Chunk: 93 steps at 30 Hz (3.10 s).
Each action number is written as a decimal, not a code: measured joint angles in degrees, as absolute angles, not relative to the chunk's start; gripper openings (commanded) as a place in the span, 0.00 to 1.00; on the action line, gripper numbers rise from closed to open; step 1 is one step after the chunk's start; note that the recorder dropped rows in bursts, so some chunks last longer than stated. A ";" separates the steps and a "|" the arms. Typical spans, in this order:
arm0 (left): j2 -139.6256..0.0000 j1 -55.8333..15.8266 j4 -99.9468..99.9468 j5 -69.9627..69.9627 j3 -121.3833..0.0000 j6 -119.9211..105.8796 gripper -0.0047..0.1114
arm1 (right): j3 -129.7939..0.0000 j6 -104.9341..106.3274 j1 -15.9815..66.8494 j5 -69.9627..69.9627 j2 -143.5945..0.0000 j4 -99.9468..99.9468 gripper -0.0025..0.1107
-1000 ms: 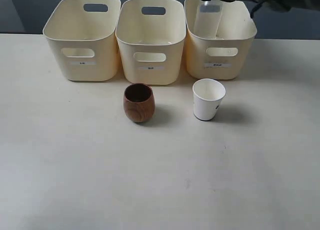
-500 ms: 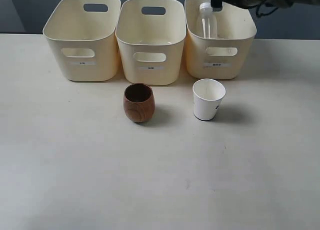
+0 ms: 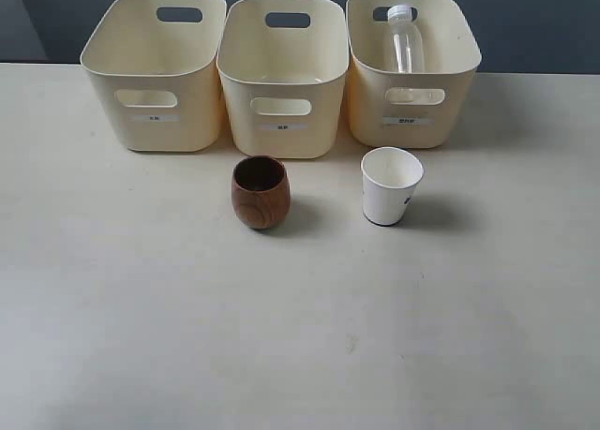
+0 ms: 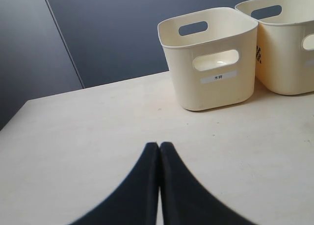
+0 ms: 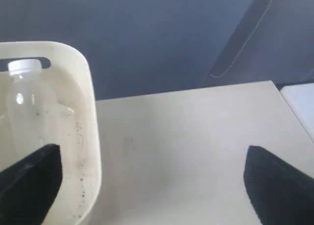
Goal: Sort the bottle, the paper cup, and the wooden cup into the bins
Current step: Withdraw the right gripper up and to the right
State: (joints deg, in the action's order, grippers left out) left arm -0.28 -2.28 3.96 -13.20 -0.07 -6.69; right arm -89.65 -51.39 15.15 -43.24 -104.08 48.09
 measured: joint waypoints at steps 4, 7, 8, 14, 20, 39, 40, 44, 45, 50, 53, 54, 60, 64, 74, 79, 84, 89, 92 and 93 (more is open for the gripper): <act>-0.28 -2.28 3.96 -13.20 -0.07 -6.69 0.04 | -89.65 -51.28 15.15 -48.55 -103.70 47.63 0.86; -0.28 -2.28 3.96 -13.20 -0.07 -6.69 0.04 | -89.65 -51.16 15.15 -52.96 -103.34 47.58 0.86; -0.28 -2.28 3.96 -13.20 -0.07 -6.69 0.04 | -89.65 -51.16 15.15 -54.11 -103.26 47.58 0.86; -0.28 -2.28 3.96 -13.20 -0.07 -6.69 0.04 | -89.65 -51.16 15.15 -61.12 -102.59 47.58 0.86; -0.28 -2.28 3.96 -13.20 -0.07 -6.69 0.04 | -89.68 -51.16 15.15 -66.25 -102.51 47.36 0.86; -0.28 -2.28 3.96 -13.20 -0.07 -6.69 0.04 | -89.68 -49.77 15.15 -69.42 -102.51 43.91 0.86; -0.28 -2.28 3.96 -13.20 -0.07 -6.69 0.04 | -89.68 -49.29 15.15 -69.44 -102.51 43.49 0.86; -0.28 -2.28 3.96 -13.20 -0.07 -6.69 0.04 | -89.68 -48.47 15.15 -69.54 -102.51 42.69 0.86; -0.28 -2.28 3.96 -13.20 -0.07 -6.69 0.04 | -89.68 -48.47 15.15 -69.54 -102.51 42.55 0.86; -0.28 -2.28 3.96 -13.20 -0.07 -6.69 0.04 | -88.10 -47.74 15.26 -69.54 -102.37 39.55 0.86; -0.28 -2.28 3.96 -13.20 -0.07 -6.69 0.04 | -84.77 -47.58 15.39 -67.93 -102.06 38.34 0.86; -0.28 -2.28 3.96 -13.20 -0.07 -6.69 0.04 | -83.65 -47.58 15.39 -66.84 -101.74 38.08 0.86; -0.28 -2.28 3.96 -13.20 -0.07 -6.69 0.04 | -74.57 -48.13 15.96 -52.80 -93.69 36.80 0.86; -0.28 -2.28 3.96 -13.20 -0.07 -6.69 0.04 | -68.18 -49.90 16.10 -40.70 -84.50 34.57 0.86; -0.28 -2.28 3.96 -13.20 -0.07 -6.69 0.04 | -44.45 -51.11 16.19 -7.52 -57.78 35.11 0.86; -0.28 -2.28 3.96 -13.20 -0.07 -6.69 0.04 | -35.32 -51.11 16.19 0.97 -47.67 35.24 0.86; -0.28 -2.28 3.96 -13.20 -0.07 -6.69 0.04 | -26.70 -51.11 16.19 8.21 -39.18 35.32 0.86; -0.28 -2.28 3.96 -13.20 -0.07 -6.69 0.04 | -20.62 -51.20 16.19 15.09 -34.16 35.32 0.86; -0.28 -2.28 3.96 -13.20 -0.07 -6.69 0.04 | -18.65 -51.20 16.19 15.93 -33.02 35.32 0.86; -0.28 -2.28 3.96 -13.20 -0.07 -6.69 0.04 | -17.66 -51.20 16.19 16.16 -32.64 35.32 0.86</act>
State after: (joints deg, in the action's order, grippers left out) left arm -0.28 -2.28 3.96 -13.20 -0.07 -6.69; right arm -17.66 -51.20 16.19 16.16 -32.64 35.32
